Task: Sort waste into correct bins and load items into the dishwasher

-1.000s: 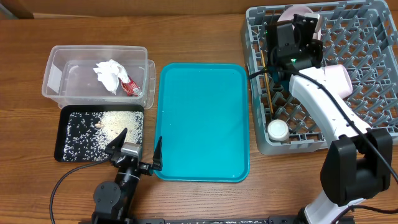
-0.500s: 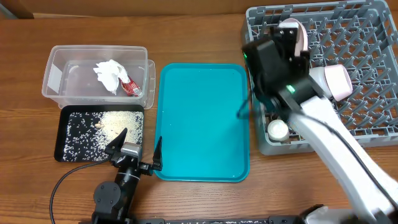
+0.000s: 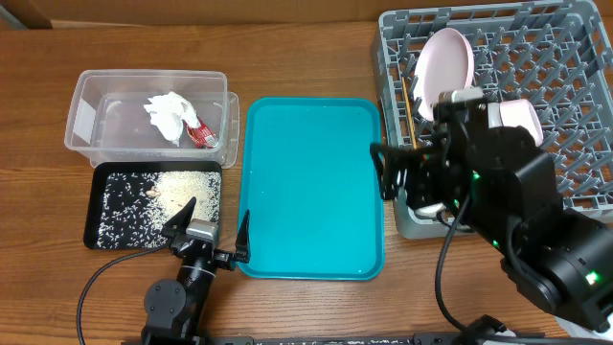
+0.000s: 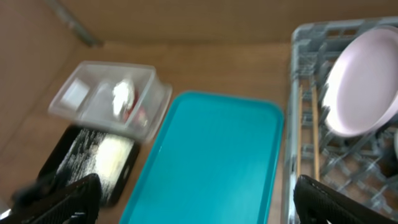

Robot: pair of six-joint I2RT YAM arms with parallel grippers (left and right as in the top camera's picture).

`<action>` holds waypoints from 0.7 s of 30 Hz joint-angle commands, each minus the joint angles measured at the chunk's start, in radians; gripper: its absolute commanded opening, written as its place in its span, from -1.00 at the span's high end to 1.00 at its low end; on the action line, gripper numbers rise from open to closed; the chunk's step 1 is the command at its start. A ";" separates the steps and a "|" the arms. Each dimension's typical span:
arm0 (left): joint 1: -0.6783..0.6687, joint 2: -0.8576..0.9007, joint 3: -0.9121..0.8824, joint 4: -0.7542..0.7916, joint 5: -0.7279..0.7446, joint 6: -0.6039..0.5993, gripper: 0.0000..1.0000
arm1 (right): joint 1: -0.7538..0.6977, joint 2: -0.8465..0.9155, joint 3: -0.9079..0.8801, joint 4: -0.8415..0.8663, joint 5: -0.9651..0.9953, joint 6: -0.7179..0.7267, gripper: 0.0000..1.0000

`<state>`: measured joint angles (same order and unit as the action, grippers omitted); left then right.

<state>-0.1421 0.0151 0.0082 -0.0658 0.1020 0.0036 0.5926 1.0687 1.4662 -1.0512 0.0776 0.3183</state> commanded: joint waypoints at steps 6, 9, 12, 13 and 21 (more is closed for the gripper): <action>0.006 -0.010 -0.003 -0.001 0.014 0.012 -1.00 | -0.008 -0.169 0.006 -0.168 0.089 -0.047 -1.00; 0.006 -0.010 -0.003 -0.001 0.014 0.012 -1.00 | -0.019 -0.234 -0.001 -0.125 0.109 -0.117 -1.00; 0.006 -0.010 -0.003 -0.001 0.014 0.012 -1.00 | -0.077 -0.324 -0.064 0.002 0.087 -0.195 -1.00; 0.006 -0.010 -0.003 -0.001 0.014 0.012 -1.00 | -0.113 -0.365 -0.106 0.060 0.059 -0.219 -1.00; 0.006 -0.010 -0.003 -0.001 0.014 0.012 -1.00 | -0.382 -0.611 -0.523 0.357 -0.133 -0.240 -0.99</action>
<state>-0.1421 0.0151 0.0082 -0.0647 0.1020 0.0036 0.2775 0.5121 1.0706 -0.7307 0.0456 0.1040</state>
